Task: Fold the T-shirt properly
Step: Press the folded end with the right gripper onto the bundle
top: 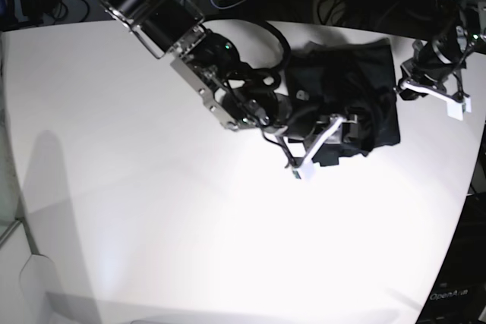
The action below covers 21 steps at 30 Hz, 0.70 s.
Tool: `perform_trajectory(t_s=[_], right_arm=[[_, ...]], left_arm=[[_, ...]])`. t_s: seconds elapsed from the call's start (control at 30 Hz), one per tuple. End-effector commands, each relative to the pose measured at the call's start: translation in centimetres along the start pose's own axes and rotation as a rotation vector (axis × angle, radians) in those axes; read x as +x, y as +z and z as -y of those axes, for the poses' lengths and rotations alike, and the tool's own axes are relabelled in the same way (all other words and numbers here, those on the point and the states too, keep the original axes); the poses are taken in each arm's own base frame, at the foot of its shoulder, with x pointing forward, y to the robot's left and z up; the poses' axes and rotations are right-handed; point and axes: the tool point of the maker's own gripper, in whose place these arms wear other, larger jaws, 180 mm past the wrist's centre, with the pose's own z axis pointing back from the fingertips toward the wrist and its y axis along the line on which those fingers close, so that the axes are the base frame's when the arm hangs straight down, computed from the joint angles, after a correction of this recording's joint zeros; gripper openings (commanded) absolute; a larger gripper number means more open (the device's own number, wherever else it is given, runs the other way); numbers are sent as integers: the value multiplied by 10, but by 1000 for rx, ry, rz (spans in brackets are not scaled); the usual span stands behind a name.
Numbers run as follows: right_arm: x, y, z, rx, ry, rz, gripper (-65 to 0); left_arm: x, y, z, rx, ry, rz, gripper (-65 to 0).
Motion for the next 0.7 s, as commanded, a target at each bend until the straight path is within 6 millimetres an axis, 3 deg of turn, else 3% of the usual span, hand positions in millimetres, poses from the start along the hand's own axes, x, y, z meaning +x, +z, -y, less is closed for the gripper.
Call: perform_trajectory(t_s=[0.0, 0.07, 0.2, 0.23, 0.53, 0.6, 0.67], right_arm=[[19, 2, -21, 47, -6, 46, -326], [22, 3, -23, 50, -1, 61, -359], [26, 4, -27, 72, 15, 67, -619], [25, 4, -26, 71, 15, 63, -650], [31, 4, -24, 68, 3, 106, -650], [30, 4, -24, 67, 2, 102, -615], [30, 4, -21, 52, -12, 102, -536]], left_arm=[[10, 3, 3, -12, -19, 29, -650], [11, 4, 3, -10, -18, 31, -650], [10, 4, 3, -11, -19, 30, -650], [10, 4, 3, -11, -19, 30, -650], [12, 4, 3, -10, -18, 34, -650], [12, 4, 2, -9, -17, 35, -650], [12, 4, 2, -9, -17, 34, -650]])
